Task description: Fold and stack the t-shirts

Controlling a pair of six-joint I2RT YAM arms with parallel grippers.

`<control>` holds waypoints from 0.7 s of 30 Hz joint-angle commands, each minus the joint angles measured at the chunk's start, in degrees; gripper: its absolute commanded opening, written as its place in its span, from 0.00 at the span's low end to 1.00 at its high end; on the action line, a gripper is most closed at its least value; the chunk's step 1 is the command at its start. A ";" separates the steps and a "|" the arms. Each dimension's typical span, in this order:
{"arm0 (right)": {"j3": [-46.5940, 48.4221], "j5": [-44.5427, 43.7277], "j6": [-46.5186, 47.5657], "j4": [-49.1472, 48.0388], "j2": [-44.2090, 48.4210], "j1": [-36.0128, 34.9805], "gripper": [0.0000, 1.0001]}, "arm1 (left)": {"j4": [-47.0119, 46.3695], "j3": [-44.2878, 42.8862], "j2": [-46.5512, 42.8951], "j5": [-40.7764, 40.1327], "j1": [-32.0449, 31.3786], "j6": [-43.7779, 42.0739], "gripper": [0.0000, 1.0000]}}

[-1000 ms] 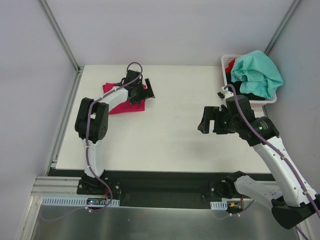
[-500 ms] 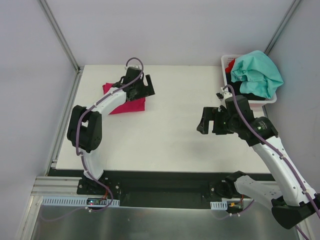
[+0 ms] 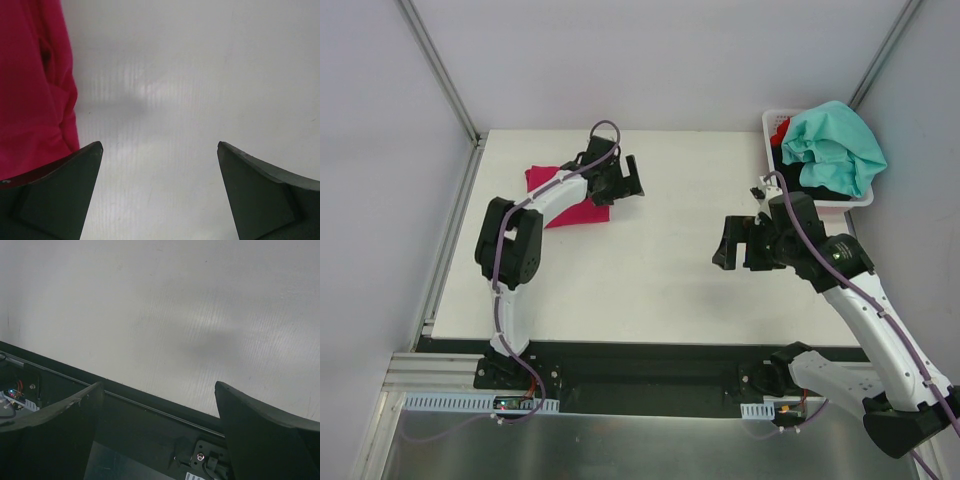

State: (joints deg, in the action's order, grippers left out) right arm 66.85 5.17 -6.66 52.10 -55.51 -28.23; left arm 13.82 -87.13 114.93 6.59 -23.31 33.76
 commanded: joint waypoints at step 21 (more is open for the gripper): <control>0.12 -0.34 2.17 0.64 0.31 -0.16 0.96 | -7.49 -10.17 11.19 -4.74 3.09 -1.06 0.99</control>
State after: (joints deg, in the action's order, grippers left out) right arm 66.81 4.97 -5.30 52.18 -55.46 -28.23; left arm 8.29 -97.27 127.61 6.74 -21.91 33.85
